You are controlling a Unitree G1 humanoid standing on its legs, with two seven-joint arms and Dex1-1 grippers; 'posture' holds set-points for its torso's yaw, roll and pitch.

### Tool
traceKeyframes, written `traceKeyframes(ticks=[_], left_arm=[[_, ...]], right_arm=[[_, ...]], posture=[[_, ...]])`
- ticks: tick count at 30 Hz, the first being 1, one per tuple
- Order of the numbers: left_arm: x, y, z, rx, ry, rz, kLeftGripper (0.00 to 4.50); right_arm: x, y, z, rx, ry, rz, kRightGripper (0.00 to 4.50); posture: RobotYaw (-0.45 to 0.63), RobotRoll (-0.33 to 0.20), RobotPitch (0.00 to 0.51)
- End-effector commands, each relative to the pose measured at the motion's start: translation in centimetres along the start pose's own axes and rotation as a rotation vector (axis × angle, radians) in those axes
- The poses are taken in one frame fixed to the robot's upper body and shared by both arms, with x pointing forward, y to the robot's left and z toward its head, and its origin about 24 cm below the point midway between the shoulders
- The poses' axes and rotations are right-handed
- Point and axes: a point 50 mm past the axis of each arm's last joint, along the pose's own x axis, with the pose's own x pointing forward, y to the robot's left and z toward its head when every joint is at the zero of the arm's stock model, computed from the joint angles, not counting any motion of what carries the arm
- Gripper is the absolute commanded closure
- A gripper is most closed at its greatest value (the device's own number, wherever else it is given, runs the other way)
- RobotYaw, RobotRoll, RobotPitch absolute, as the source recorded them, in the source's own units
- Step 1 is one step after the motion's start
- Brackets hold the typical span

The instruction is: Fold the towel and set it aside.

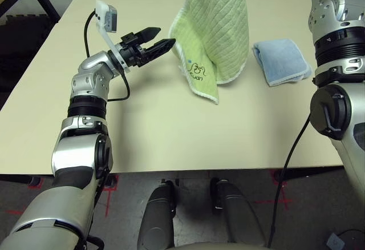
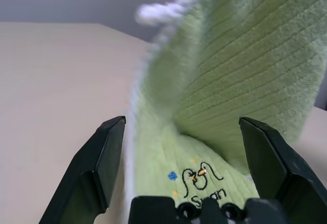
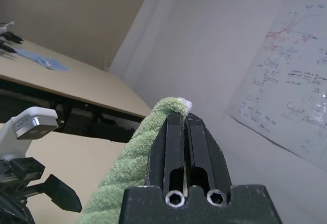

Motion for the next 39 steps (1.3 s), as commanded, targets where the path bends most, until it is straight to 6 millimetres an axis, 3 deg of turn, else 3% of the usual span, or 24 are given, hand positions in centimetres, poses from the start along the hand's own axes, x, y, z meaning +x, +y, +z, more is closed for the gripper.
traceKeyframes(ticks=[1,5,11,15,26,32,39], left_arm=[[-0.7,0.2,0.5,0.012,0.075,-0.030,0.00],[-0.9,0.2,0.6,0.041,0.072,-0.030,0.00],[1.7,-0.7,1.6,0.074,-0.009,-0.063,0.00],[4.0,-1.1,1.2,0.117,-0.020,-0.024,0.00],[6.5,-1.8,-1.0,0.167,0.036,0.010,0.00],[5.5,-0.6,-2.9,0.188,0.178,0.158,0.00],[2.2,-0.3,-3.4,0.069,0.270,-0.066,0.00]], right_arm=[[-0.4,-0.5,0.8,-0.086,-0.001,0.000,4.42],[-1.0,-0.3,0.8,-0.176,0.015,0.058,4.42],[-1.2,0.5,-0.3,-0.189,0.046,0.114,4.42],[-0.8,0.5,0.0,-0.191,0.028,0.114,4.42],[-0.6,-0.3,1.0,-0.164,-0.020,0.055,4.42],[-1.0,-1.3,1.4,-0.125,-0.030,-0.042,4.42],[-2.2,-2.0,0.8,-0.107,0.014,-0.107,4.42]], posture=[[0.05,0.000,0.153],[0.06,0.000,0.152],[0.07,0.000,0.155],[0.07,0.000,0.157],[0.04,0.000,0.161],[0.03,0.000,0.165],[0.04,0.000,0.167]])
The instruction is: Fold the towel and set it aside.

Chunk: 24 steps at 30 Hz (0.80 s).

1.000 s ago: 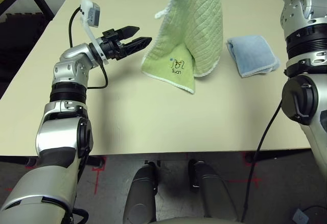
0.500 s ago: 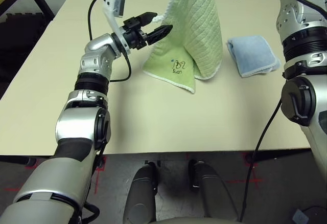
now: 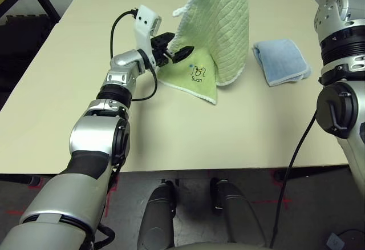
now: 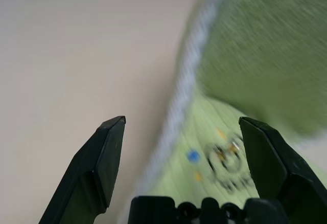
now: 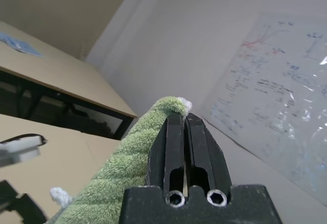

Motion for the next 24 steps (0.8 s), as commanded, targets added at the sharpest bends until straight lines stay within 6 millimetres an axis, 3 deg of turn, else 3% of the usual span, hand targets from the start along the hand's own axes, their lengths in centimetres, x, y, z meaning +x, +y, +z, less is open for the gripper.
traceKeyframes(ticks=[1,5,10,14,20,24], left_arm=[[-1.7,-0.2,-1.0,-0.049,0.059,-0.129,0.00],[-3.7,-0.7,-1.2,-0.119,0.094,-0.269,0.00],[-4.3,-1.6,-1.3,-0.167,0.121,-0.323,0.00],[-4.1,-1.3,-1.5,-0.120,0.118,-0.236,0.00],[-3.9,0.9,-1.1,-0.030,0.062,0.021,0.00],[-3.9,1.8,-1.5,-0.030,0.123,0.139,0.00]], right_arm=[[-0.5,-0.6,0.1,0.003,0.002,-0.038,4.42],[-0.8,-0.7,-0.3,0.011,0.018,-0.060,4.42],[-0.6,-0.8,-0.3,0.012,0.023,-0.066,4.42],[-0.4,-0.8,-0.3,0.013,0.020,-0.061,4.42],[-0.3,-0.8,-0.1,0.012,0.012,-0.054,4.42],[-0.3,-0.8,0.1,0.007,0.007,-0.048,4.42]], posture=[[0.05,0.000,0.168],[0.06,0.000,0.169],[0.07,0.000,0.171],[0.07,0.000,0.170],[0.05,0.000,0.169],[0.05,0.000,0.169]])
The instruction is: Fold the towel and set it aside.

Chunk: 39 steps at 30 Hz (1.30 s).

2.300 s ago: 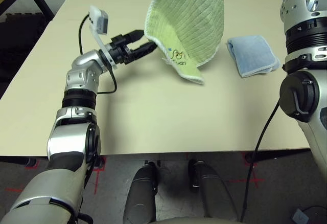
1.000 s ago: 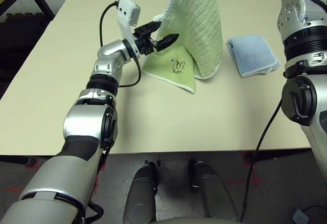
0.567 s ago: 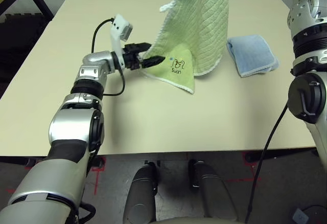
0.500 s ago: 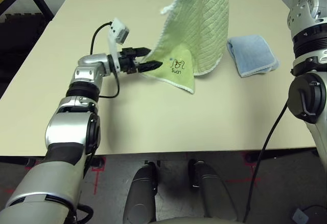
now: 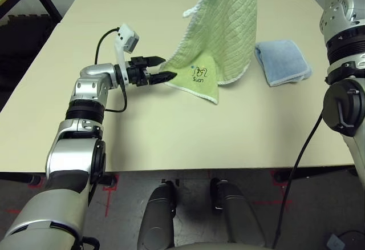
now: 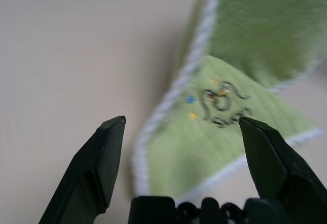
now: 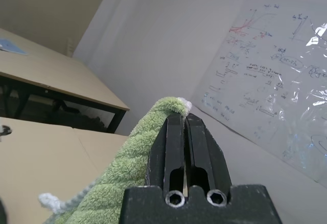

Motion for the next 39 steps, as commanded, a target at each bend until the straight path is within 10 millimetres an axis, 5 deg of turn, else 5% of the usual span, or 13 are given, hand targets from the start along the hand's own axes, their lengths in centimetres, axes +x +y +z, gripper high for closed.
traceKeyframes(ticks=[1,9,30,33,39], left_arm=[[-0.2,0.6,-0.7,-0.009,0.059,0.072,0.00],[0.7,0.1,-3.3,-0.142,0.166,0.090,0.00],[-0.9,0.4,-4.6,-0.218,0.263,0.064,0.00],[-1.0,0.5,-4.5,-0.224,0.248,0.060,0.63],[-0.2,-0.1,-3.9,-0.259,0.192,0.010,2.95]], right_arm=[[0.1,-0.4,1.0,-0.028,-0.035,0.002,4.42],[0.5,-0.4,1.4,-0.031,-0.050,0.018,4.42],[0.4,-0.1,1.3,-0.020,-0.043,0.031,4.42],[0.4,0.0,1.2,-0.019,-0.042,0.032,4.50],[0.3,0.0,1.1,-0.018,-0.035,0.030,4.50]], posture=[[0.05,0.000,0.171],[0.03,0.000,0.180],[0.03,0.000,0.175],[0.03,0.000,0.175],[0.03,0.000,0.175]])
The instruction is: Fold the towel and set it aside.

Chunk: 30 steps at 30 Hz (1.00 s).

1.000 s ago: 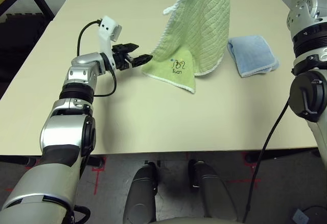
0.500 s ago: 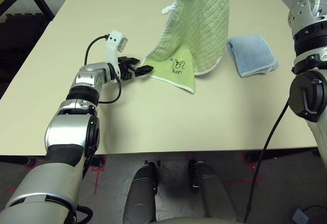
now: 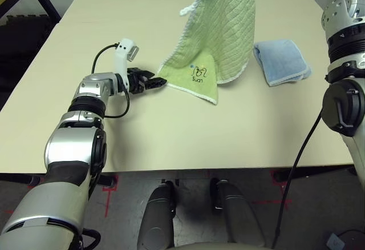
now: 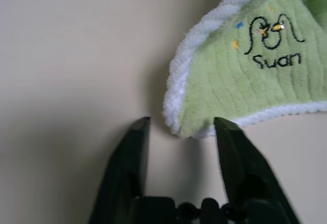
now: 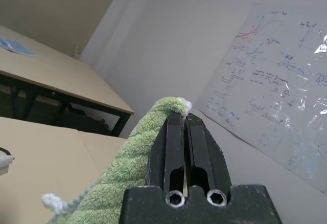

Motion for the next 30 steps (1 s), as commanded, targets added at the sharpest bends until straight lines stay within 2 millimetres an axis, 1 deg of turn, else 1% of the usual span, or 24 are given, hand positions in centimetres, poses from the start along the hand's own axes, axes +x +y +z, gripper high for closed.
traceKeyframes(ticks=[1,4,9,12,14,17,20,22,24,26,30], left_arm=[[0.4,-0.4,0.5,-0.013,-0.028,-0.033,3.33],[0.6,-0.7,0.9,-0.035,-0.061,-0.051,4.47],[0.8,-1.1,1.7,-0.061,-0.099,-0.100,4.47],[0.0,-0.6,2.3,-0.038,-0.100,-0.044,4.47],[-1.3,0.1,3.1,0.009,-0.107,0.028,4.47],[-4.2,0.9,5.2,0.059,-0.164,0.120,4.47],[-7.2,1.4,6.5,0.109,-0.191,0.231,4.47],[-8.6,1.5,7.0,0.129,-0.203,0.286,4.47],[-9.8,1.5,7.8,0.153,-0.216,0.329,4.47],[-10.6,1.5,8.4,0.169,-0.221,0.360,4.47],[-11.2,2.0,9.0,0.203,-0.210,0.419,4.47]], right_arm=[[-0.1,-0.2,0.3,-0.011,-0.014,-0.004,4.50],[-0.3,-0.2,0.2,-0.012,-0.007,-0.008,4.50],[-1.0,-0.3,-0.4,-0.001,0.021,-0.035,4.50],[-2.9,-0.7,-1.8,0.030,0.088,-0.104,4.50],[-4.8,-1.1,-2.9,0.066,0.145,-0.171,4.50],[-8.8,-1.1,-5.1,0.133,0.264,-0.273,4.50],[-12.4,-0.2,-7.2,0.221,0.380,-0.344,4.50],[-14.1,0.5,-8.1,0.275,0.441,-0.371,4.50],[-15.7,1.4,-9.1,0.333,0.525,-0.378,4.50],[-16.8,1.9,-9.8,0.397,0.598,-0.389,4.50],[-17.4,1.5,-9.9,0.471,0.669,-0.401,4.50]], posture=[[0.03,0.000,0.175],[0.02,0.000,0.174],[0.02,0.000,0.171],[0.03,0.000,0.170],[0.04,0.000,0.172],[0.06,0.000,0.182],[0.08,0.000,0.189],[0.09,0.000,0.191],[0.10,0.000,0.193],[0.11,0.000,0.197],[0.10,0.000,0.200]])
